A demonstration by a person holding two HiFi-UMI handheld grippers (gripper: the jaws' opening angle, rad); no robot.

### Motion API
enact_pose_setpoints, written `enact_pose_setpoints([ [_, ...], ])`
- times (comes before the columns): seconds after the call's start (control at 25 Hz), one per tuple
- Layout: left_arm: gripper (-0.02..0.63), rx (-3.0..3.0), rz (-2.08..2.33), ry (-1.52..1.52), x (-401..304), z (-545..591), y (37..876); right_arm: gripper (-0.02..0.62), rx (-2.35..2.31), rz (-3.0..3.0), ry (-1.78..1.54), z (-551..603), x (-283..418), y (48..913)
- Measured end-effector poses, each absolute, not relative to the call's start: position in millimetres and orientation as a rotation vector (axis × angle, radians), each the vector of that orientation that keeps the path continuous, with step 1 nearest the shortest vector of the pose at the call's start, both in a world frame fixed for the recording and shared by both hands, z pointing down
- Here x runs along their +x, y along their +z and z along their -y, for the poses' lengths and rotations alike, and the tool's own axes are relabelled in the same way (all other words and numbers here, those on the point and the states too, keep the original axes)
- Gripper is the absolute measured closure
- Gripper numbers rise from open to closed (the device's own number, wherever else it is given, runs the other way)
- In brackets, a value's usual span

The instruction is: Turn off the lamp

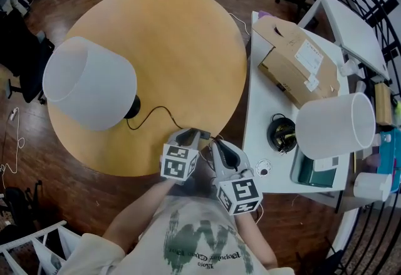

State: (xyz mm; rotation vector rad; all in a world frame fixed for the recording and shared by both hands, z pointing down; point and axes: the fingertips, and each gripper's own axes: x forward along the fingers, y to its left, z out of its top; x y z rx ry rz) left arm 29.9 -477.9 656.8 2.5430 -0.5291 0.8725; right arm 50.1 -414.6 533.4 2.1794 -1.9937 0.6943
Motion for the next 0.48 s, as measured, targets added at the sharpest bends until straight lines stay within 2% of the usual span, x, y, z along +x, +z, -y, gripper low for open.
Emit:
enact_pose_setpoints([
  [0.04, 0.593, 2.551, 0.541, 0.885, 29.1, 479.1, 657.6, 0.58, 2.177, 1.996, 0.694, 414.7, 50.1, 533.3],
  [0.08, 0.603, 2.555, 0.547, 0.893, 28.7, 479.6, 658.0, 0.58, 2.175, 1.997, 0.694, 414.7, 49.9, 533.3],
  [0.48, 0.603, 2.548, 0.563, 0.869, 27.9, 480.8, 657.6, 0.58, 2.157, 2.014, 0.705, 415.5, 47.2, 538.0],
])
